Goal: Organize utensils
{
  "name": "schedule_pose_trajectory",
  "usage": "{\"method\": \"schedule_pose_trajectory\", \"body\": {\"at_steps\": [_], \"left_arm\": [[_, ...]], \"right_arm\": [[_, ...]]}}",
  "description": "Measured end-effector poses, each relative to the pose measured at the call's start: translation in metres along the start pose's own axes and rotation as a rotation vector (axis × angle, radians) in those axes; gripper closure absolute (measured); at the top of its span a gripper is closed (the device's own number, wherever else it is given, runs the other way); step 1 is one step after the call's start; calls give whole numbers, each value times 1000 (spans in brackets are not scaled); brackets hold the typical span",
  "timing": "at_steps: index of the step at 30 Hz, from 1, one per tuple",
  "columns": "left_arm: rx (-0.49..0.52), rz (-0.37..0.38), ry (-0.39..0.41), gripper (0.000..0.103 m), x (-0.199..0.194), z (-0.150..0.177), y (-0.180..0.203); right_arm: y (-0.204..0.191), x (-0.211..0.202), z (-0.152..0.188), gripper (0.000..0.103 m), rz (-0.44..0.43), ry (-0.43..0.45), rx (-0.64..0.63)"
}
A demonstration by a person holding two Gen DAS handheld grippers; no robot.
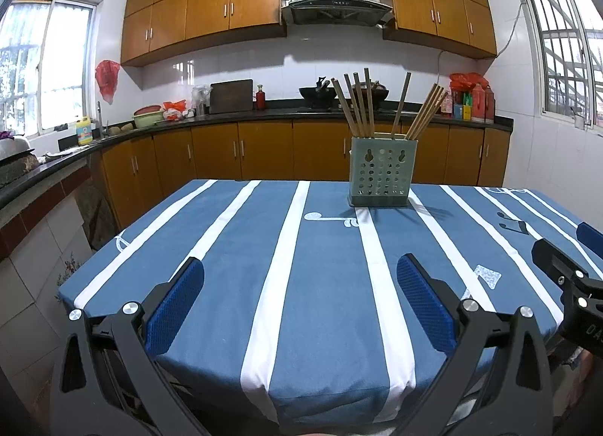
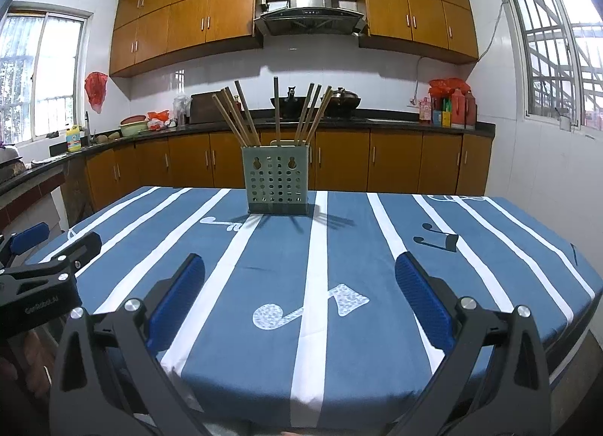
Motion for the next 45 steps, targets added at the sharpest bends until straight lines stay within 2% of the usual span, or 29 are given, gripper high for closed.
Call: {"method": "schedule_pose_trajectory", "body": {"at_steps": [45], "left_arm": [[9, 4, -16, 2, 2, 1, 2]], "right_arm": [[3, 4, 0, 4, 0, -25, 12]]}}
Point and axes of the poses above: each gripper's, at about its wrist camera, not at the fingertips, and x roughly the way its jaws point, y to its right, z to its underside, the point moved 1 cm from there along x, roughly the way its jaws point, and after that the axes turned 5 degrees about -y, right-handed, at the moved point
